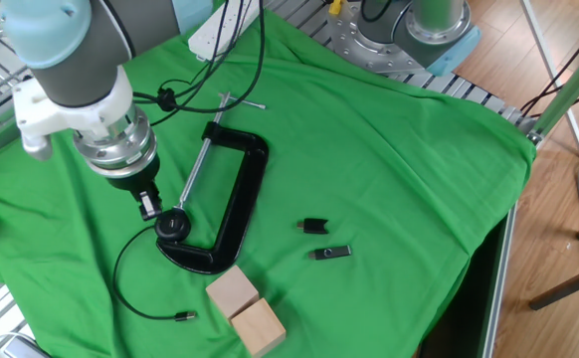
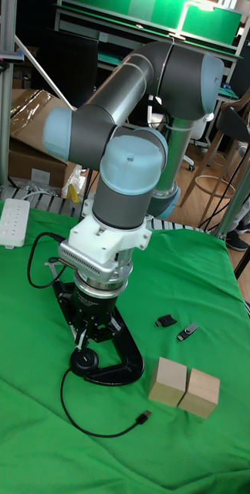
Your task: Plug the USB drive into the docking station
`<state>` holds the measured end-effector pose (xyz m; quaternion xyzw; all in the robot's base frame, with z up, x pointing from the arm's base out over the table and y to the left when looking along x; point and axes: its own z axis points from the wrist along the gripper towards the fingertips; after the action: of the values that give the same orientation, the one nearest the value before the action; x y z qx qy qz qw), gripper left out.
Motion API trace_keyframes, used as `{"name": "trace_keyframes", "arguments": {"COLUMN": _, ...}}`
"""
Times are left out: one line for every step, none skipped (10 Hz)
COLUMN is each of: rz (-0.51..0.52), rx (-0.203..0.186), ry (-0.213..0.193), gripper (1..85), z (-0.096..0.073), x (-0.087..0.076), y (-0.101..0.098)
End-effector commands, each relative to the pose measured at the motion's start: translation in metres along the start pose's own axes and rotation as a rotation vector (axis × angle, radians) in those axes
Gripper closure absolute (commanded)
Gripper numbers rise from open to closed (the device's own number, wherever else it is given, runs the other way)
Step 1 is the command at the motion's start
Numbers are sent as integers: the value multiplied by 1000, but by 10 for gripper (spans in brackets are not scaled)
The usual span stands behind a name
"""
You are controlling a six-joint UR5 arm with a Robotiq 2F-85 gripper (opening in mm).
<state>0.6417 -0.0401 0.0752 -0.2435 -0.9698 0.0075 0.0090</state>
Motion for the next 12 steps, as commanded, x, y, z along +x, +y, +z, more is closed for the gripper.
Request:
{"name": "trace_keyframes", "arguments": {"rz": -52, "rx": 7, "ry": -10, "gripper": 840, "z": -11, "x": -6, "y": 11}}
{"name": "trace_keyframes", "arguments": {"rz": -76, "rx": -28, "ry": -8, "gripper": 840, "z": -12, "x": -6, "y": 21}}
{"name": "trace_keyframes", "arguments": {"rz": -99, "rx": -29, "ry": -18, "gripper": 840, "z": -14, "x": -8, "y": 24}}
{"name": "trace_keyframes", "arguments": {"rz": -112, "rx": -30, "ry": -21, "gripper": 840, "z": -16, "x": -9, "y": 25}}
{"name": "trace_keyframes", "arguments": {"rz": -135, "rx": -23, "ry": -26, "gripper": 840, "z": -19, "x": -12, "y": 24}}
{"name": "trace_keyframes", "arguments": {"rz": -163, "rx": -33, "ry": -52, "gripper": 840, "z": -24, "x": -20, "y": 30}}
{"name": "trace_keyframes", "arguments": {"rz": -166, "rx": -33, "ry": -48, "gripper": 840, "z": -29, "x": -20, "y": 36}}
{"name": "trace_keyframes", "arguments": {"rz": -168, "rx": -25, "ry": -42, "gripper": 840, "z": -32, "x": -17, "y": 39}}
{"name": "trace_keyframes", "arguments": {"rz": -161, "rx": -30, "ry": -16, "gripper": 840, "z": -37, "x": -7, "y": 44}}
{"name": "trace_keyframes", "arguments": {"rz": -172, "rx": -18, "ry": 4, "gripper": 840, "z": -42, "x": 0, "y": 48}}
{"name": "trace_keyframes", "arguments": {"rz": -183, "rx": -27, "ry": 16, "gripper": 840, "z": -41, "x": 3, "y": 54}}
{"name": "trace_keyframes", "arguments": {"rz": -206, "rx": -10, "ry": 9, "gripper": 840, "z": -39, "x": 0, "y": 50}}
